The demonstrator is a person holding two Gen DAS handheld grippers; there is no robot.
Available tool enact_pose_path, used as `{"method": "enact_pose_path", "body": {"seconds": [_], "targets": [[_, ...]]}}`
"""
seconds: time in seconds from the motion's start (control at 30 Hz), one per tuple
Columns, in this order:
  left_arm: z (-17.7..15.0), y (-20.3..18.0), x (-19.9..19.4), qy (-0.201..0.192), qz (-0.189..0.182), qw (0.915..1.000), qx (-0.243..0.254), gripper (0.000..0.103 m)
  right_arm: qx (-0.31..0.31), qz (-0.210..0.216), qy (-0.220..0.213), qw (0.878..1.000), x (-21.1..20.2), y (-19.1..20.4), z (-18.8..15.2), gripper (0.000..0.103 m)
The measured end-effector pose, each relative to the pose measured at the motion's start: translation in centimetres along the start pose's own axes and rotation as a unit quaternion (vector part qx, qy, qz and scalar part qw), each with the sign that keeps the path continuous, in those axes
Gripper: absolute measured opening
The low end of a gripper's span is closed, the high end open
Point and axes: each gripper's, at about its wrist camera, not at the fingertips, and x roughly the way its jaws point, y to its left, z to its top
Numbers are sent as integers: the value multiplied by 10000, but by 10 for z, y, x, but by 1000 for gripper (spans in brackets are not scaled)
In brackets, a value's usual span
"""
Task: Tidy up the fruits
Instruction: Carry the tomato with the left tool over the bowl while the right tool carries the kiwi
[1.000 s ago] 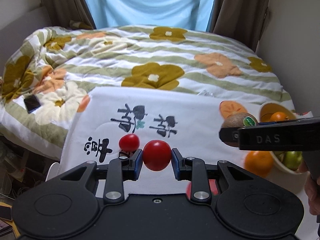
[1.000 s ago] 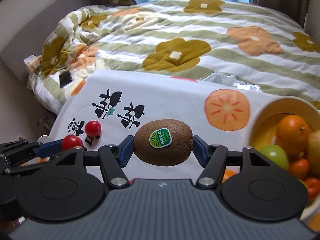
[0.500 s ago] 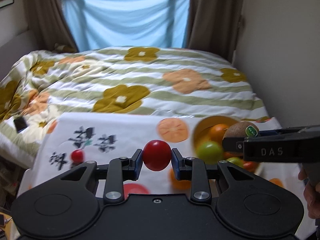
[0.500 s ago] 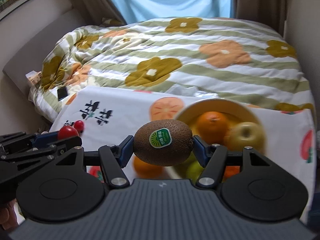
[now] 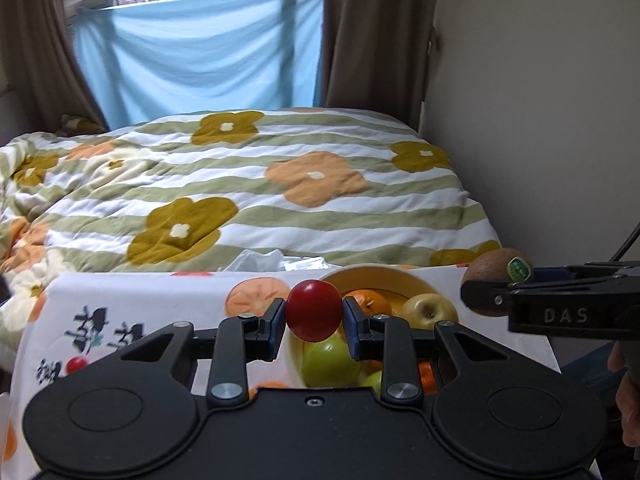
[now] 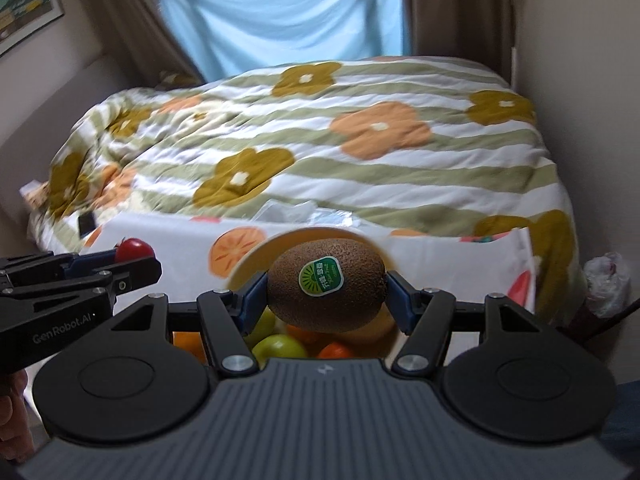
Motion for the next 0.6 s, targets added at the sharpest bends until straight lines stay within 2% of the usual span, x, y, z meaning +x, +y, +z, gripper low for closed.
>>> {"method": "enact_pose_path", "body": {"seconds": [0.27,0.6], "targets": [[11,3,50,295,-83,9992,274,34,314,-229,-12,9992,26,-15,15,77],[11,6,106,798,-322,9941,657,34,663,-391,124,9970,60,-20,21,77]]}}
